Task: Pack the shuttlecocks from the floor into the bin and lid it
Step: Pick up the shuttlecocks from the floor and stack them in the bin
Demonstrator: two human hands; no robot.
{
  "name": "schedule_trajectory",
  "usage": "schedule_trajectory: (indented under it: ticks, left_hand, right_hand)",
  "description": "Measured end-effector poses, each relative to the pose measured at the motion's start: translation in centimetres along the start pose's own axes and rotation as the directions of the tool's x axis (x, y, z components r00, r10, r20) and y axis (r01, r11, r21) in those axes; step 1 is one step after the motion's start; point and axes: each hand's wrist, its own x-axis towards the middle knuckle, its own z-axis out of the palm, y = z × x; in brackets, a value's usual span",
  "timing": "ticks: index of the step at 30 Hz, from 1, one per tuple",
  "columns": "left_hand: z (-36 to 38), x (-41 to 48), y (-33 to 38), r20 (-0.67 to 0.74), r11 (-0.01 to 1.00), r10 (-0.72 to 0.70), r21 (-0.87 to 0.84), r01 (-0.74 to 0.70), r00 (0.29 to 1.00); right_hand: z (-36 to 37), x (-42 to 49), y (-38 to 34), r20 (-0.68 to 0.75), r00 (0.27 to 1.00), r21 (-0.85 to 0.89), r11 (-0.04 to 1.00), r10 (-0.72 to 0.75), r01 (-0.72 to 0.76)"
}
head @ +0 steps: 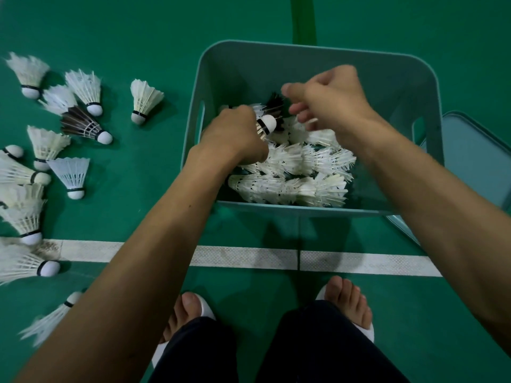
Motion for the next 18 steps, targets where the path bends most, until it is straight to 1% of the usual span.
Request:
schedule_trajectory:
  ticks: [2,3,4,5,6,8,9,11,12,14,15,16,17,18]
  left_hand:
    - [-0.1,-0.1,0.4,0.010,1.000,0.011,-0.030,-0.010,1.000]
    - [-0.1,-0.2,0.6,0.026,0.999,0.020,-0.041,-0.019,0.999]
    - [-0.1,-0.4,0.9,0.038,0.998,0.034,-0.055,-0.031,0.999]
    - [0.0,-0.4,1.0,0.029,0.996,0.044,-0.079,-0.041,0.999]
    - [0.0,-0.5,1.1,0.002,0.992,0.048,-0.114,-0.048,0.999]
    - [0.0,-0.7,1.2,-0.071,0.983,0.070,-0.168,-0.081,0.995]
    - [0.0,-0.7,1.3,-0.082,0.980,0.091,-0.170,-0.103,0.992]
    - [-0.1,-0.5,1.5,-0.041,0.977,0.114,-0.176,-0.120,0.993]
    - [-0.1,-0.4,1.6,-0.004,0.971,0.119,-0.207,-0.117,0.993]
    - [-0.3,-0.4,1.9,0.055,0.929,0.139,-0.354,-0.111,0.989]
    - [-0.4,-0.5,2.2,0.070,0.884,0.133,-0.460,-0.086,0.989]
    - [-0.5,-0.5,2.5,0.081,0.818,0.105,-0.575,-0.039,0.991]
    - [-0.5,-0.6,2.8,0.093,0.734,0.060,-0.679,0.019,0.994]
    - [-0.5,-0.6,3.2,0.095,0.652,0.009,-0.755,0.066,0.995]
  right_hand:
    - [-0.9,-1.7,-0.3,0.227,0.973,-0.027,0.999,-0.035,0.042]
    - [-1.1,-2.1,-0.2,0.284,0.956,-0.053,0.994,-0.073,0.091]
    - [-1.2,-2.3,0.1,0.290,0.950,-0.070,0.987,-0.118,0.144]
    - [-1.2,-2.2,0.3,0.265,0.952,-0.069,0.982,-0.154,0.178]
    - [-1.2,-2.0,0.5,0.235,0.957,-0.044,0.982,-0.170,0.186]
    - [-1.6,-1.9,0.7,0.222,0.956,0.033,0.981,-0.192,0.189]
    - [-1.8,-1.8,0.8,0.223,0.947,0.029,0.973,-0.230,0.230]
    - [-2.0,-1.9,0.9,0.231,0.920,-0.001,0.946,-0.316,0.325]
    - [-1.9,-1.9,1.0,0.232,0.916,0.021,0.943,-0.326,0.331]
    - [-1.7,-1.9,1.1,0.166,0.946,0.131,0.957,-0.280,0.260]
    - [-1.7,-1.8,1.2,0.105,0.972,0.182,0.965,-0.210,0.188]
    - [-1.7,-1.8,1.3,0.057,0.993,0.208,0.974,-0.105,0.091]
    - [-1.8,-1.8,1.4,0.050,0.999,0.202,0.979,0.019,-0.029]
    - [-1.9,-1.9,1.6,0.100,0.985,0.166,0.973,0.143,-0.158]
